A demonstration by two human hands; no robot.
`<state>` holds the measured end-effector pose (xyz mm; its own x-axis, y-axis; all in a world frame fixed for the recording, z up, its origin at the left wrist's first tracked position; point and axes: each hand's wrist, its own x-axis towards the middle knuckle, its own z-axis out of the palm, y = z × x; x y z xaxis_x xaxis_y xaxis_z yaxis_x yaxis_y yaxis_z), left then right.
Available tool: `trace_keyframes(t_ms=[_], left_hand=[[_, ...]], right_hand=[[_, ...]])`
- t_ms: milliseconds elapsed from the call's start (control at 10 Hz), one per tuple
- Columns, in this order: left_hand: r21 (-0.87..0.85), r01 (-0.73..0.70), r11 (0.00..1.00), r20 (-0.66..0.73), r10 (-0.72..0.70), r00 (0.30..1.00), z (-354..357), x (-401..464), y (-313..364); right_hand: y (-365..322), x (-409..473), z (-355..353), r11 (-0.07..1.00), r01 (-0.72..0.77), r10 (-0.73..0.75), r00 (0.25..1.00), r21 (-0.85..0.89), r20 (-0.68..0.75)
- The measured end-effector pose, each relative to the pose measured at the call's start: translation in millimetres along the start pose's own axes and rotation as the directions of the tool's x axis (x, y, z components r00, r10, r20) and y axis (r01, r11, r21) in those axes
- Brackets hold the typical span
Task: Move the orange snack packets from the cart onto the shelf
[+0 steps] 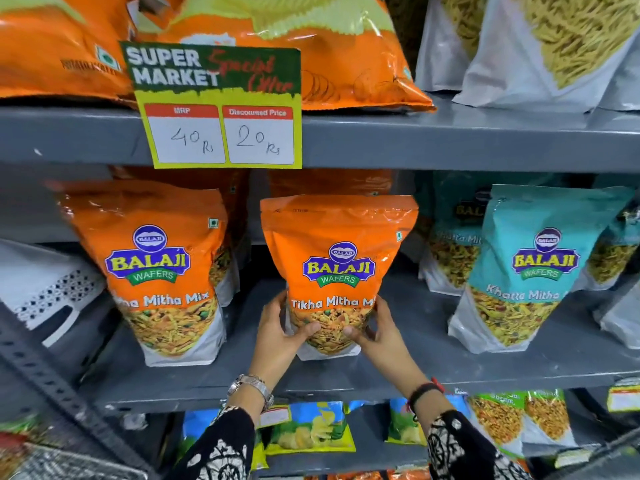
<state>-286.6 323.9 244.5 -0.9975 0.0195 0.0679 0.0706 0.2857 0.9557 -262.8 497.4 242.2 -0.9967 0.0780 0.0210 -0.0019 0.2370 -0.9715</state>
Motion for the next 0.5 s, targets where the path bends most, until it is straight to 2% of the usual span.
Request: trace_keyframes(t_ms=[100, 200, 500], left_hand=[[-0.010, 0.007, 1.000, 0.085, -0.007, 0.996, -0.7, -0.9, -5.7], [-0.024, 0.010, 1.000, 0.090, -0.008, 0.996, 1.2, -0.7, -6.7], [-0.026, 0.016, 1.000, -0.012, -0.017, 1.000, 6.4, -3.6, -4.1]], right_hand=[[2.1, 2.5, -2.9, 0.999, -0.009, 0.011, 0.999, -0.052, 0.039], [5.2, 4.2, -3.0, 0.996, -0.014, 0.017, 0.999, -0.087, 0.031], [3.2, 4.1, 2.6, 0.993, 0.002, -0.009, 0.998, -0.122, -0.059]])
